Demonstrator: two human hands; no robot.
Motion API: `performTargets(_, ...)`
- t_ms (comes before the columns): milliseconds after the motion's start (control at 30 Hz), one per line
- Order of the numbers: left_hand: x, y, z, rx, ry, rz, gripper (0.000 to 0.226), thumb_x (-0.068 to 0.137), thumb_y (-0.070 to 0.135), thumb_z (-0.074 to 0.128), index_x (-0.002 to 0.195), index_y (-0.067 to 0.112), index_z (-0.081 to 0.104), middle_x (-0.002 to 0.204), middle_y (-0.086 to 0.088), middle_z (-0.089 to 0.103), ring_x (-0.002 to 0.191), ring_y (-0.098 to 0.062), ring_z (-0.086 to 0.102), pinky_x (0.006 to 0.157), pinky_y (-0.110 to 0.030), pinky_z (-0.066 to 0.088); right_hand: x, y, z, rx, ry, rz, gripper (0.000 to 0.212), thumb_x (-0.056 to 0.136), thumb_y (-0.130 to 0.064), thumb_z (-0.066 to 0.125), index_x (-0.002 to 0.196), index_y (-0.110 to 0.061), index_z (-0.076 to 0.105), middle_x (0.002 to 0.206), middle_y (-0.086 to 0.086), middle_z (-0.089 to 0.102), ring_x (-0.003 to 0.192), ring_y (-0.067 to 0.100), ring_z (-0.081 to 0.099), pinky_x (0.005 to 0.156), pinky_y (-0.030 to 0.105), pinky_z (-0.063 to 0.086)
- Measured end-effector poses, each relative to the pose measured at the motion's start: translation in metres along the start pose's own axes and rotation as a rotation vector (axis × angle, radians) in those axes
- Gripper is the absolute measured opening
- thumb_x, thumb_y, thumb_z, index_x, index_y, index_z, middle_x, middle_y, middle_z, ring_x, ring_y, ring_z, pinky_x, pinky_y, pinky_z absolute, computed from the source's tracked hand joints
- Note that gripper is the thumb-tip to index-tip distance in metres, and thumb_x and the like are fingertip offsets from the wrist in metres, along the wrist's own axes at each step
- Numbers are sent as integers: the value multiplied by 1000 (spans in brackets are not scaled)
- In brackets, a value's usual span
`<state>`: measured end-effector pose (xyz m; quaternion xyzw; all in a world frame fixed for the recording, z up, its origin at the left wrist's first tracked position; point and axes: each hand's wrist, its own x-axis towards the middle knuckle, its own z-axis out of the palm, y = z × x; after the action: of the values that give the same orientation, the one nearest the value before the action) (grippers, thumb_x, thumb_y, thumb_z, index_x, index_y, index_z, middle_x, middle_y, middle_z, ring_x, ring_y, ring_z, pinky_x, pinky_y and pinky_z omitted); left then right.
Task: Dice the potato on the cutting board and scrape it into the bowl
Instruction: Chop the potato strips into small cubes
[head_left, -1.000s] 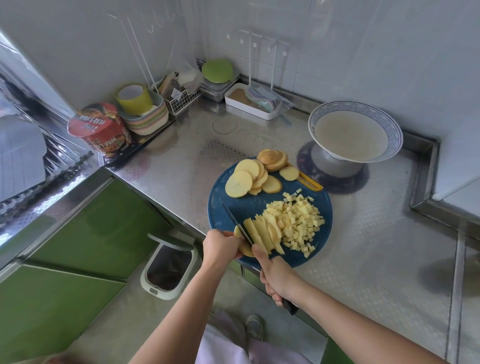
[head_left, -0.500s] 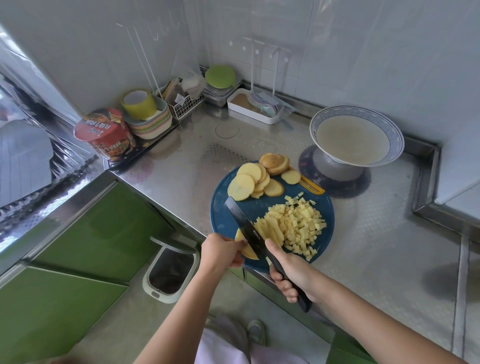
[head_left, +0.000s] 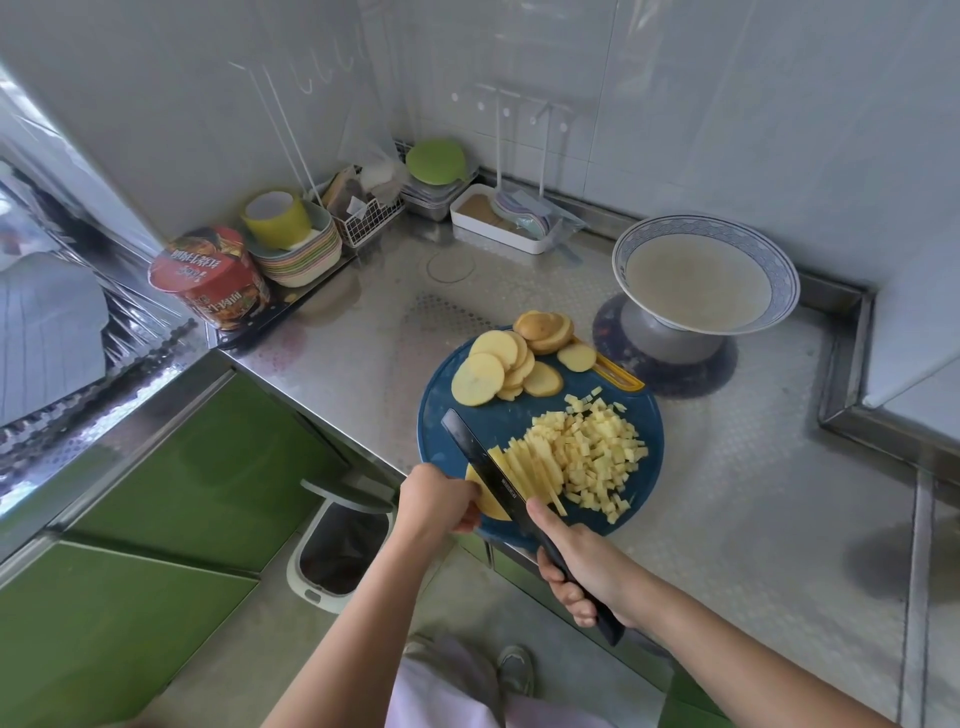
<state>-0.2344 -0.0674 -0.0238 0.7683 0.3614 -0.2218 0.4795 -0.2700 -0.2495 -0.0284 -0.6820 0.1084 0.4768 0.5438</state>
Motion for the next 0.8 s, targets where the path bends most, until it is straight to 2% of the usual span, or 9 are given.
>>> performTargets(233,2,4,0,36,-7,-13,21,88,8,61,70,-2,64,67,-15,71,59,-23,69,63,-32,60,2,-1,4,-37,29,-3,70,81,-80,38,53,-16,35,45,2,29,35,14,25,38,22,25)
performTargets(333,2,7,-1,76,-10,-25,23,88,10,60,68,0,61,64,-12,69,56,-21,66,58,-26,58,2,-1,6,-90,71,-16,71,80,-81,38,51,-16,35,43,1,30,33,14,26,37,21,27)
performTargets(500,9,8,-1,69,-51,-38,21,89,14,60,90,-6,68,71,-14,73,72,-25,73,76,-38,60,2,-2,11,-103,81,8,73,82,-82,35,51,-16,33,42,1,29,33,14,26,37,20,27)
performTargets(667,10,8,-1,93,-63,-23,23,87,15,61,96,-5,65,77,-14,73,76,-26,73,78,-41,59,3,-2,14,-102,87,19,72,82,-82,33,52,-17,32,42,0,28,33,13,26,38,21,26)
performTargets(800,10,9,-1,90,-63,-34,21,89,14,59,96,-4,65,72,-12,73,71,-23,73,77,-38,60,4,-5,15,-101,92,49,73,82,-83,32,52,-17,31,44,1,28,34,14,25,38,21,26)
